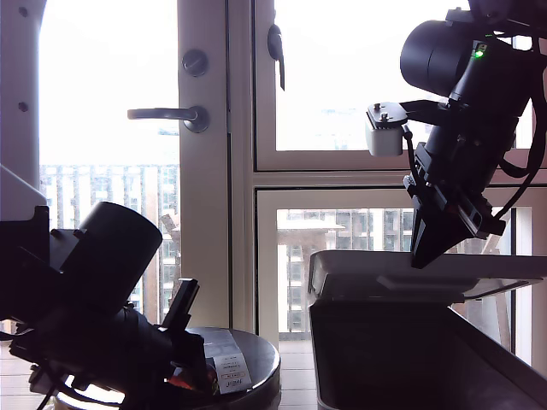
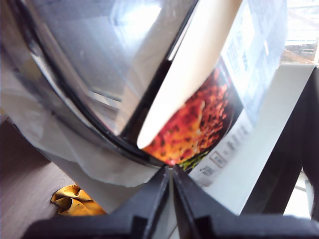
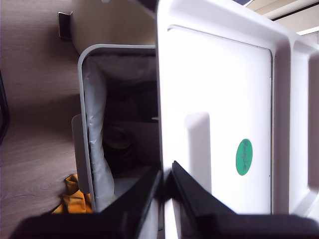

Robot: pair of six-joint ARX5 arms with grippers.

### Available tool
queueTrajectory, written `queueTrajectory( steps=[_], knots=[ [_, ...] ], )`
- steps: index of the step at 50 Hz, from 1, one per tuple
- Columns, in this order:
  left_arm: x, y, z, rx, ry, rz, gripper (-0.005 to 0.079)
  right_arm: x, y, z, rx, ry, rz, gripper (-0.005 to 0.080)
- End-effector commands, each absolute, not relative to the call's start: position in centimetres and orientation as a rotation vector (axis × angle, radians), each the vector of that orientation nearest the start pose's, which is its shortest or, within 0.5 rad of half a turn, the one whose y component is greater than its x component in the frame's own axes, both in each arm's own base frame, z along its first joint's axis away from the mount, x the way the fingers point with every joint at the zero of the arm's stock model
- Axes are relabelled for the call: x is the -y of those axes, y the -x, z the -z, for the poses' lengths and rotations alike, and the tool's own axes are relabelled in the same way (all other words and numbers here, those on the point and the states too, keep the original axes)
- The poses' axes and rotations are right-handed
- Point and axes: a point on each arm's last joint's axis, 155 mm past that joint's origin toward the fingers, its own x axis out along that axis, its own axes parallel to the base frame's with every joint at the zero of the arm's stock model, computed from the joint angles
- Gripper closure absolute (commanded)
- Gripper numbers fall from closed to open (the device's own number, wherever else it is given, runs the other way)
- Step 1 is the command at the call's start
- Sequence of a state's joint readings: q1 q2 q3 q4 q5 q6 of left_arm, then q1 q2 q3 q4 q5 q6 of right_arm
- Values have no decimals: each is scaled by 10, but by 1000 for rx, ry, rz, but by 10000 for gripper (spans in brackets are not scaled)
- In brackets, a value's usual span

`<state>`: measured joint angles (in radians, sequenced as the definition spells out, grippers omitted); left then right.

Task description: First open the recycling bin's lid, then pick the cardboard sleeve and place it inside the bin before closing the lid

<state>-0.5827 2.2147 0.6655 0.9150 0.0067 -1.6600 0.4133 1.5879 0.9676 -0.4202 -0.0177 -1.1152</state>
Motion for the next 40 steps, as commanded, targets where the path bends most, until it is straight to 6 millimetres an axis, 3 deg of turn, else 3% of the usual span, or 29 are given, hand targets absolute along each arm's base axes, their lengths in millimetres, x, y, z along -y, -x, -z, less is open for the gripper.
queueTrajectory(
  steps=[1, 11, 21, 31, 40],
  knots=[
    [250, -371, 81, -926, 1378, -62, 765, -163, -358, -63, -685, 1181, -925, 765],
    [273, -364, 66, -994, 1404, 74, 765, -163, -358, -63, -685, 1181, -925, 765],
    [308, -341, 42, -1086, 1247, 420, 764, -163, -358, -63, -685, 1178, -923, 765],
    [300, -348, 28, -1027, 1117, 559, 764, -163, -358, -63, -685, 1178, -923, 765],
    [279, -365, -3, -979, 1106, 643, 764, -163, -358, -63, -686, 1177, -923, 765]
  ],
)
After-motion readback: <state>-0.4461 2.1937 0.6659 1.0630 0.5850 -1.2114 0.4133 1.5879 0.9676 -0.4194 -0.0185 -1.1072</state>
